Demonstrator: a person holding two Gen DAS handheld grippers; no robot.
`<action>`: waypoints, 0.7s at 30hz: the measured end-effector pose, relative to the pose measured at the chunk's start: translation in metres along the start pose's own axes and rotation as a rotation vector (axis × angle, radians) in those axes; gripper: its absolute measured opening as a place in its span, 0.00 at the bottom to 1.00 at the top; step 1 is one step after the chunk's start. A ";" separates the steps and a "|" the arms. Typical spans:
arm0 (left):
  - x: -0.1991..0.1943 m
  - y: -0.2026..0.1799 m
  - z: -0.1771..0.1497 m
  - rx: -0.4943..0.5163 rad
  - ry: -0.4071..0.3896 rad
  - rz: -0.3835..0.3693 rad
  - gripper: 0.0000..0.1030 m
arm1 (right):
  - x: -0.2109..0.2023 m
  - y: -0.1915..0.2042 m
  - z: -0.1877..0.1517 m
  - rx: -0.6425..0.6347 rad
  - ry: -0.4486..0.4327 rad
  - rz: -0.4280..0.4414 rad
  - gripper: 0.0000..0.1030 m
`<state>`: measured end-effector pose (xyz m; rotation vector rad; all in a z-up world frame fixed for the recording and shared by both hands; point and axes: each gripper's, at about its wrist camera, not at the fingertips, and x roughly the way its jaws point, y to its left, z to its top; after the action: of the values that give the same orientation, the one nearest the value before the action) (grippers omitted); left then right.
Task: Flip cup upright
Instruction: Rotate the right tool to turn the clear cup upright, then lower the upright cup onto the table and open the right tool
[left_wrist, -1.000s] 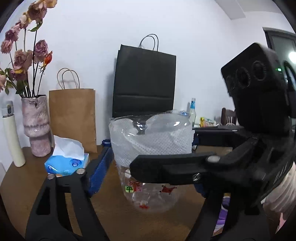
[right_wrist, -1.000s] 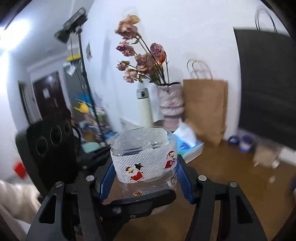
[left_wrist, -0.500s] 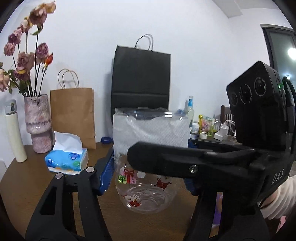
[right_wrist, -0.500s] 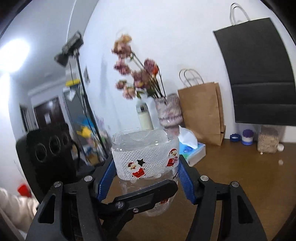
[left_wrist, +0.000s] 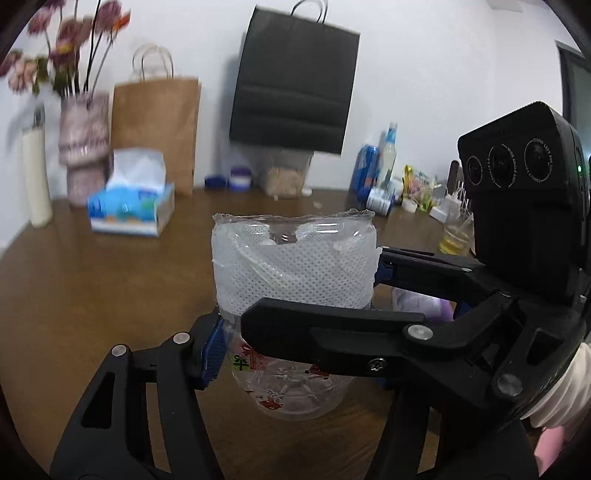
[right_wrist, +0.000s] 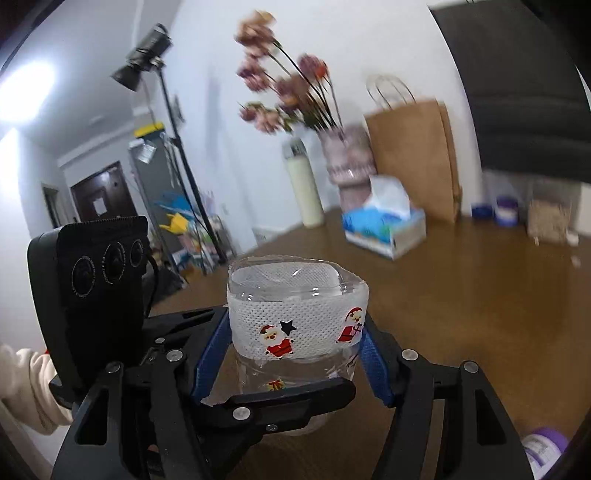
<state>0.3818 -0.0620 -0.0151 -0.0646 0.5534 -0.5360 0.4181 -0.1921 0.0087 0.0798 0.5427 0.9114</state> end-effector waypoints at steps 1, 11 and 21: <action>0.001 -0.001 -0.001 -0.005 0.017 0.001 0.58 | 0.000 -0.002 -0.003 0.013 0.020 -0.012 0.64; -0.022 -0.017 -0.046 -0.003 0.229 0.040 0.91 | -0.018 0.023 -0.039 -0.084 0.169 -0.181 0.64; -0.064 -0.020 -0.064 -0.005 0.187 0.186 0.99 | -0.029 0.028 -0.061 -0.082 0.191 -0.221 0.67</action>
<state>0.2935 -0.0417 -0.0352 0.0324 0.7355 -0.3604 0.3543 -0.2066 -0.0238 -0.1406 0.6769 0.7281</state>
